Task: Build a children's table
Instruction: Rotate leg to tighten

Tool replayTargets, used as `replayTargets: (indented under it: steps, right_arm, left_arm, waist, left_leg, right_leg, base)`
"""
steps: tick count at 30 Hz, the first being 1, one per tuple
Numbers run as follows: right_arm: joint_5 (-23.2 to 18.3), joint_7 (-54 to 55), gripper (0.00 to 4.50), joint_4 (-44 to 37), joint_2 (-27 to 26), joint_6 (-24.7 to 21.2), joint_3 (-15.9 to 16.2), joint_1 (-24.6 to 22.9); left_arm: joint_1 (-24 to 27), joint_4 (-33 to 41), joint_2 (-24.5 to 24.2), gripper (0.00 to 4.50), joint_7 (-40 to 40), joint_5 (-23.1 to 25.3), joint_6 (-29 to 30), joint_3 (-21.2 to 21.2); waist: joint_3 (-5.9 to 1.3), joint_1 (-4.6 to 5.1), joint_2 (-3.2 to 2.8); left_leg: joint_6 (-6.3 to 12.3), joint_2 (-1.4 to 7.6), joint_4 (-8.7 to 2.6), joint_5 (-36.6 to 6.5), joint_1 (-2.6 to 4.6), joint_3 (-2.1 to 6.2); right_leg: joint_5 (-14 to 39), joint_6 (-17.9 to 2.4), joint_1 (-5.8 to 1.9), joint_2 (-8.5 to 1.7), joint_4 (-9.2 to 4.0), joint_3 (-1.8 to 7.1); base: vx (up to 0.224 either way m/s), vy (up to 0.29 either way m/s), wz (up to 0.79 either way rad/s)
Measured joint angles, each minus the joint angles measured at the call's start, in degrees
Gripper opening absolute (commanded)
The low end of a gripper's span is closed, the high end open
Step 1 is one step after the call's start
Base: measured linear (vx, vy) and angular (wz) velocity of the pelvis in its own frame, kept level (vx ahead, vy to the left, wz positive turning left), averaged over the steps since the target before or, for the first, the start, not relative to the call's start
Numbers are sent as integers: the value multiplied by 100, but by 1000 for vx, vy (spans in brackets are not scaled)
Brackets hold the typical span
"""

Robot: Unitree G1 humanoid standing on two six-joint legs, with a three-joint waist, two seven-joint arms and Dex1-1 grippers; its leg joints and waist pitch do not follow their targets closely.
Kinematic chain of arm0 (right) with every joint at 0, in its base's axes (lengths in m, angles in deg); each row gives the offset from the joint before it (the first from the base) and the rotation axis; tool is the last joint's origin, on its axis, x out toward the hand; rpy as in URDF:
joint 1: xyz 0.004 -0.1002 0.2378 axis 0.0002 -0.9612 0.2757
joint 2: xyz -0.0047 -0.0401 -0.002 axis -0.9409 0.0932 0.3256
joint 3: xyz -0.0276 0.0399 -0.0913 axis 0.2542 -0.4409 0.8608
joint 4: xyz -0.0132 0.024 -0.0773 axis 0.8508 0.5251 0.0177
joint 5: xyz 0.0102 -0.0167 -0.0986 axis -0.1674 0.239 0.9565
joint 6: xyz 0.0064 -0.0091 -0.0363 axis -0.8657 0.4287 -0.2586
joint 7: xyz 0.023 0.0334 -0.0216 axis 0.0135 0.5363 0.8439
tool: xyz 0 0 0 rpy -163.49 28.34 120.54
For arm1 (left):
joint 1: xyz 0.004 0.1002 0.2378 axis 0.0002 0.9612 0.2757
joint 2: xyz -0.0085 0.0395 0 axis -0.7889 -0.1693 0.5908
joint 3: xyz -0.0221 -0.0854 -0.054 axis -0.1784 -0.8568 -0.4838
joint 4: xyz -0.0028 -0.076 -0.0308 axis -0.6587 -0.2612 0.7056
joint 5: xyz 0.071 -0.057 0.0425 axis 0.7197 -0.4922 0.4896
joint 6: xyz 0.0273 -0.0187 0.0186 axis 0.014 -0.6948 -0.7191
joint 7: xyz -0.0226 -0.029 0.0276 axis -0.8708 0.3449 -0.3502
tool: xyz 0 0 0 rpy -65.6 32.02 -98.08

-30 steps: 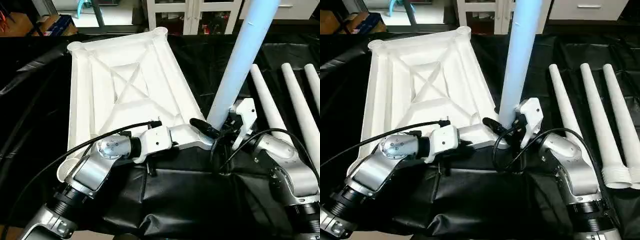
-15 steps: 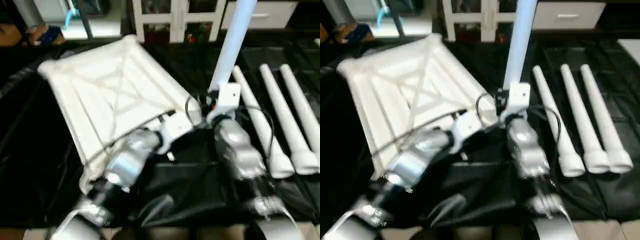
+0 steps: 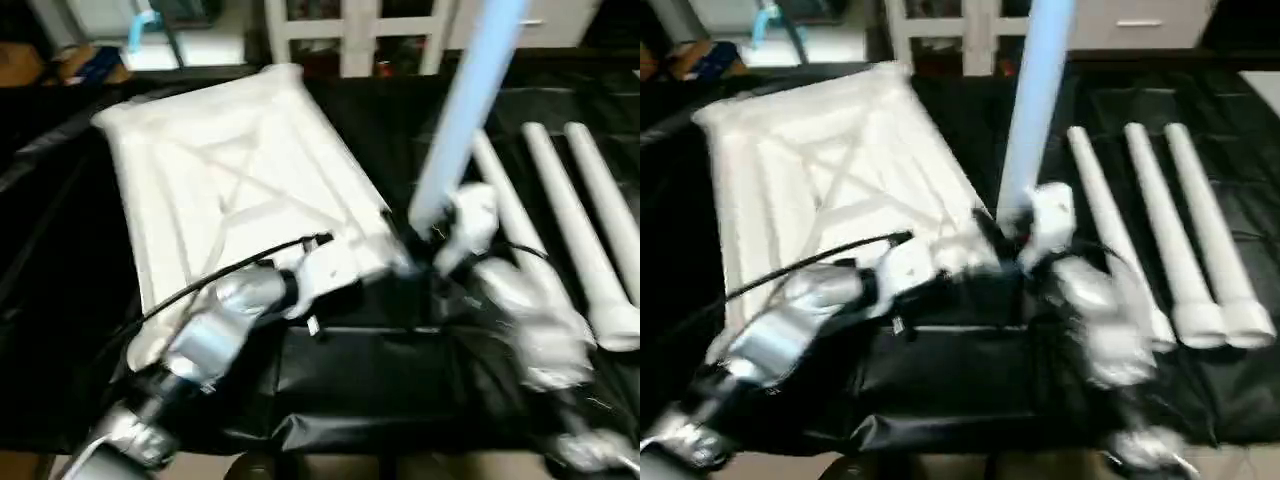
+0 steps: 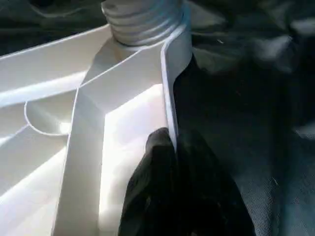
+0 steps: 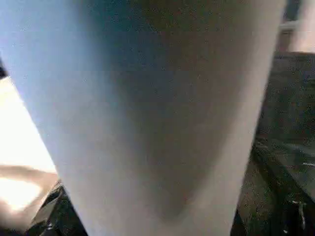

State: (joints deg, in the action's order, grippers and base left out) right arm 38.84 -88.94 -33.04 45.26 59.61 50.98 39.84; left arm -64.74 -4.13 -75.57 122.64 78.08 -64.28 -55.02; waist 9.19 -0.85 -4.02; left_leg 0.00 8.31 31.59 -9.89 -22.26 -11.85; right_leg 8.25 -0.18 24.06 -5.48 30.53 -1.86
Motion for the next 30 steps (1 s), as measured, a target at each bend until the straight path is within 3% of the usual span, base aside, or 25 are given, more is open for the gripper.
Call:
replayTargets:
  steps: [3,6,12,25,29,30]
  right_arm:
    - [-218,-596,360,-511,510,-198,-5,-276]
    - [-314,-866,389,-795,782,-268,-19,-389]
    - [-411,-1030,399,-1054,998,-400,-126,-492]
    - [-595,-1190,286,-1198,1022,-592,-181,-590]
    - [-620,-1188,273,-1267,1004,-668,-178,-625]
    - [-574,-1093,249,-1251,927,-687,-178,-618]
  left_arm:
    - [97,149,-138,0,289,-158,-106,8]
    - [116,236,-227,0,416,-241,-174,8]
    - [114,244,-326,0,460,-281,-269,-6]
    - [149,254,-354,0,463,-337,-277,-35]
    - [161,257,-355,0,462,-338,-267,-28]
    - [162,259,-355,0,446,-326,-234,-28]
  waist:
    - [7,-86,-15]
    - [1,-134,-26]
    - [1,-114,-26]
    - [0,-94,-26]
    - [0,-90,-26]
    - [-1,-87,-25]
  left_leg:
    - [2,6,2,1,11,-65]
    - [36,17,11,22,-24,-95]
    - [36,29,24,20,-47,-97]
    - [34,29,31,20,-38,-97]
    - [34,29,33,20,-38,-98]
    - [34,29,34,20,-36,-97]
  right_leg:
    - [-45,-33,26,7,87,87]
    - [-6,23,92,6,143,106]
    - [21,28,114,9,160,99]
    - [21,29,103,9,161,101]
    - [21,29,102,9,161,103]
    - [21,29,101,10,161,102]
  base:
    - [69,-27,12]
    - [71,-19,3]
    - [19,-3,0]
    - [0,0,0]
    - [0,0,0]
    - [0,0,0]
